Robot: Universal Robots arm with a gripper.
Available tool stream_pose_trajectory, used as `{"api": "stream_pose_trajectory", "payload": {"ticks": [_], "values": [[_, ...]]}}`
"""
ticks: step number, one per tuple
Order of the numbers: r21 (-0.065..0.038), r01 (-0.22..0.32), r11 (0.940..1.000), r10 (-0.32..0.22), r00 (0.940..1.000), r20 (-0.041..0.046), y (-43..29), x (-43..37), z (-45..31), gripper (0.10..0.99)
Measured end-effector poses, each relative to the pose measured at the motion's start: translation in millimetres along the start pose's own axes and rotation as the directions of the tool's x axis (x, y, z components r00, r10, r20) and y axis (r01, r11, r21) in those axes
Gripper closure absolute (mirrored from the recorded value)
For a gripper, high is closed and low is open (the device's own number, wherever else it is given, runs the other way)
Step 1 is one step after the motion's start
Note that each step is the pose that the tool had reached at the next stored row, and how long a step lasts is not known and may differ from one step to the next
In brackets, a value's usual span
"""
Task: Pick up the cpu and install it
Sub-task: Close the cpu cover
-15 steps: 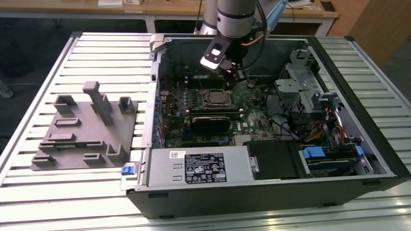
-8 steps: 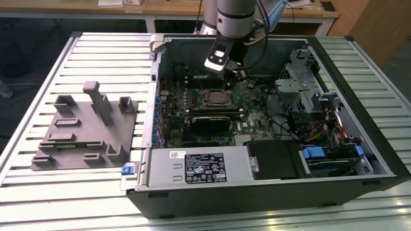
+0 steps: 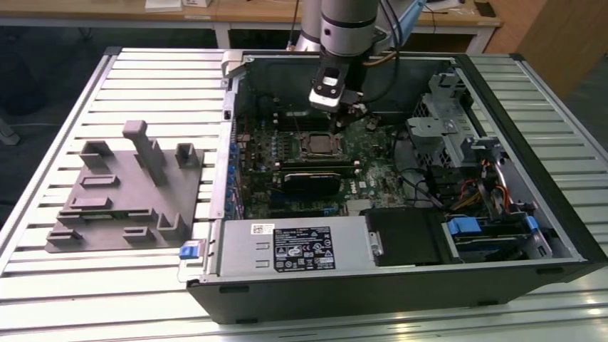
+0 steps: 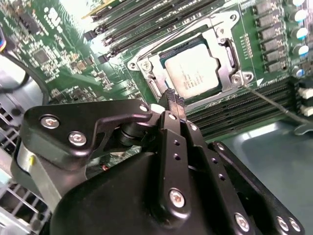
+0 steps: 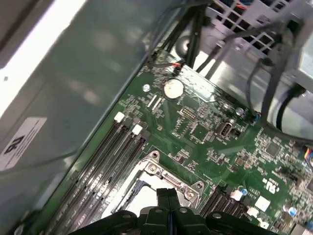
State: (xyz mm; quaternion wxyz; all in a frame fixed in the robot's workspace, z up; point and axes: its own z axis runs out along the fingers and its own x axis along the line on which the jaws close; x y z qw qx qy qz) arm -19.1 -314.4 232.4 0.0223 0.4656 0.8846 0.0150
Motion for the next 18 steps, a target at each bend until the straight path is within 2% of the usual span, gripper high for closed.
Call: {"api": "stream_pose_trajectory", "payload": {"ticks": [4,9,14,18], "values": [[0.0,0.066,0.9978,-0.066,0.9978,-0.0012,-0.2,0.1,0.0,0.98],[-0.001,0.145,0.9894,-0.145,0.9894,-0.0027,-0.5,0.3,0.0,0.98],[-0.002,0.224,0.9745,-0.224,0.9745,-0.0044,-0.7,0.5,0.0,0.98],[-0.003,0.288,0.9577,-0.288,0.9576,-0.006,-0.9,0.6,0.0,0.98]]}}
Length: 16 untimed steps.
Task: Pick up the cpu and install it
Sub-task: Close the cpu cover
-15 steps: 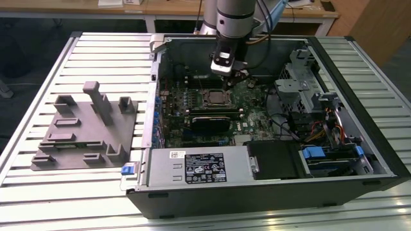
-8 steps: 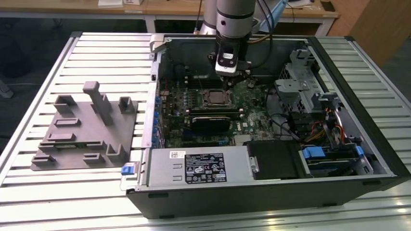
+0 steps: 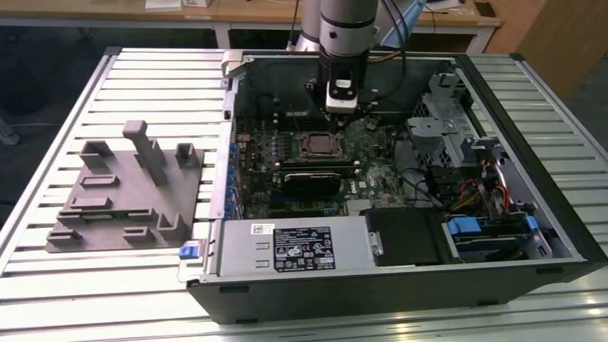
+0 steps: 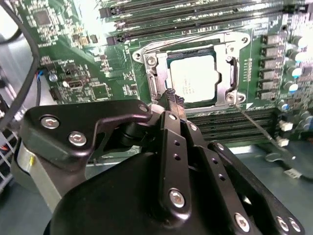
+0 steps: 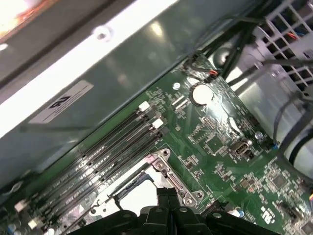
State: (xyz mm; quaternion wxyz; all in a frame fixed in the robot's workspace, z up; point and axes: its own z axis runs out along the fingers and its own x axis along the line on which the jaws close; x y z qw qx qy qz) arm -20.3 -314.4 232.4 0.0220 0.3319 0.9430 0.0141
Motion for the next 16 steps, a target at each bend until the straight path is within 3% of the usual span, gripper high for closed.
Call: {"api": "stream_pose_trajectory", "payload": {"ticks": [7,12,16], "values": [[-0.002,0.113,0.9935,-0.113,0.9935,-0.0027,-0.2,0.3,0.0,0.98],[-0.002,0.196,0.9806,-0.196,0.9806,-0.0044,-0.4,0.5,0.0,0.98],[-0.003,0.26,0.9655,-0.26,0.9655,-0.0054,-0.5,0.6,0.0,0.98]]}}
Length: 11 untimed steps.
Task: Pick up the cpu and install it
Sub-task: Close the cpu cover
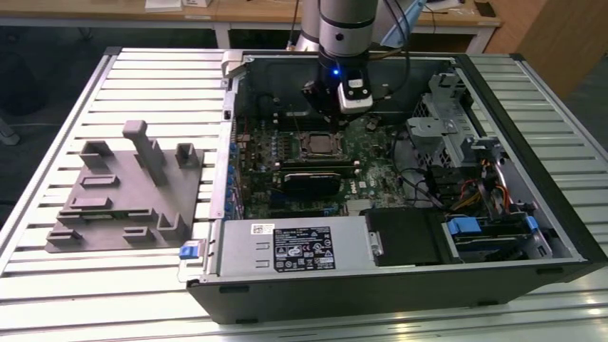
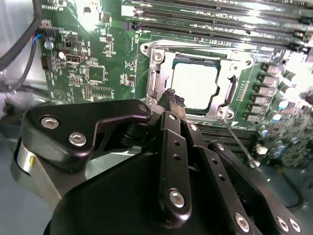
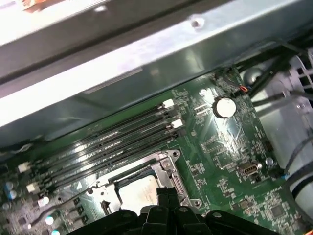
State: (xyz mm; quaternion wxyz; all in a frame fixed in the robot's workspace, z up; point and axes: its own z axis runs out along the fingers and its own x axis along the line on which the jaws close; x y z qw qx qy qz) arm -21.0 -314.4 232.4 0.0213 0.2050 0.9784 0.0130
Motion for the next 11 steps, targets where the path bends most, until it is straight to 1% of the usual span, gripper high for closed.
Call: {"api": "stream_pose_trajectory", "payload": {"ticks": [3,5,7,9,11], "values": [[0.0,0.05,0.9988,-0.05,0.9988,-0.0008,-0.1,0.1,0.0,0.98],[0.0,0.085,0.9964,-0.085,0.9964,-0.0015,-0.1,0.2,0.0,0.98],[0.0,0.119,0.9929,-0.119,0.9929,-0.002,-0.1,0.2,0.0,0.98],[0.001,0.154,0.9881,-0.154,0.9881,-0.0023,-0.1,0.3,0.1,0.98],[0.005,0.183,0.9832,-0.183,0.9832,-0.002,-0.1,0.3,0.3,0.98]]}}
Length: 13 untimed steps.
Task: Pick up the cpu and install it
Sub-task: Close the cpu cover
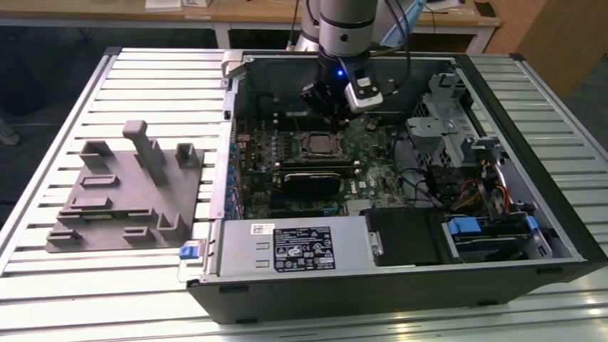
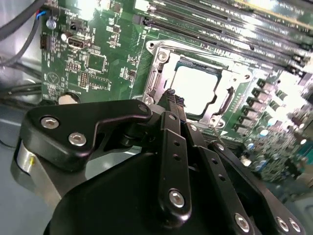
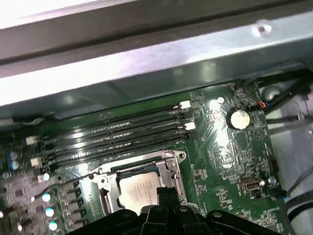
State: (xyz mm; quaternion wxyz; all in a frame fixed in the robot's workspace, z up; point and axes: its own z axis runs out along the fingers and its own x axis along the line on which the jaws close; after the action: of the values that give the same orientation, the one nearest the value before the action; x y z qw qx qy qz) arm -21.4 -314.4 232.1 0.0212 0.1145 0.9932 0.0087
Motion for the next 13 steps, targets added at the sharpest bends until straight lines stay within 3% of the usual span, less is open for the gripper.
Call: {"api": "stream_pose_trajectory", "payload": {"ticks": [5,13], "values": [[0.008,0.033,0.9994,-0.032,0.9995,-0.0035,-0.6,-0.1,1.3,0.98],[0.007,0.072,0.9974,-0.072,0.9973,-0.0077,-3.8,1.9,6.1,0.98]]}}
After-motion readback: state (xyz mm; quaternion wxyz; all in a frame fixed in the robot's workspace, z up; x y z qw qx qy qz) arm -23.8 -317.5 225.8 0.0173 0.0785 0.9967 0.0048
